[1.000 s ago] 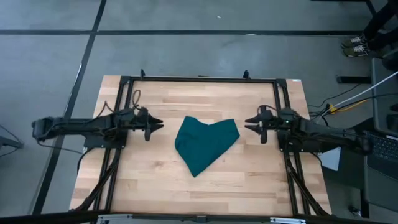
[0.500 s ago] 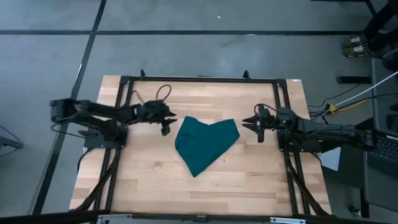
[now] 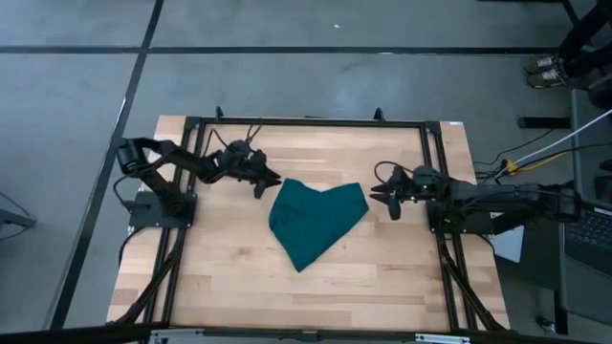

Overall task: Fold microfiber towels
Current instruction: Fold the blue napkin

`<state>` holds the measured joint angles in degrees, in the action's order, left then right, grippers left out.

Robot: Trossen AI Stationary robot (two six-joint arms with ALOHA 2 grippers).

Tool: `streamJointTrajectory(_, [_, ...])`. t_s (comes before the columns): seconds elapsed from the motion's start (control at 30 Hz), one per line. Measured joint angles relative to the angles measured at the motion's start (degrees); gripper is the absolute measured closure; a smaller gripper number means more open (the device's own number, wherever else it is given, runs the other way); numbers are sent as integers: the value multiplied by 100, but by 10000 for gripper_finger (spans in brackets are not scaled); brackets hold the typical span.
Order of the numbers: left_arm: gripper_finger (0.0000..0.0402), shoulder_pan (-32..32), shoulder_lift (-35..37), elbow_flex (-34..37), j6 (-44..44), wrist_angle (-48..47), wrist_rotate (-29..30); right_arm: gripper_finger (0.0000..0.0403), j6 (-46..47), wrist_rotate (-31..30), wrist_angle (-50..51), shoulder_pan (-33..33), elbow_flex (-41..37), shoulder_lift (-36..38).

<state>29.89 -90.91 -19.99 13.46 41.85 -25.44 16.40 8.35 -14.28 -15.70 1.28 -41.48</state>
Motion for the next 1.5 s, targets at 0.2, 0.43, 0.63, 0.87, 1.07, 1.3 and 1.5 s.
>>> streamJointTrajectory(0.2, [274,-195,0,-192,19,-73,245,270,416,-200,-797,0,28,-708])
streamJointTrajectory(0.43, [275,-594,0,-582,-165,-561,773,263,426,-300,-626,0,720,-1954])
streamJointTrajectory(0.63, [275,-634,0,-601,-139,-639,904,270,551,-302,-360,0,1239,-3403])
streamJointTrajectory(0.87, [275,-634,0,-601,-266,-665,1041,277,583,-346,-1142,0,1544,-4402])
streamJointTrajectory(1.07, [275,-666,0,-601,-362,-1049,1037,271,615,-423,-1199,-22,1768,-4634])
streamJointTrajectory(1.3, [274,-851,0,-601,-422,-1382,1035,295,720,-473,-1163,-24,1818,-4666])
streamJointTrajectory(1.5, [274,-931,0,-599,-873,-1654,1736,330,720,-330,-1287,-22,1818,-4666])
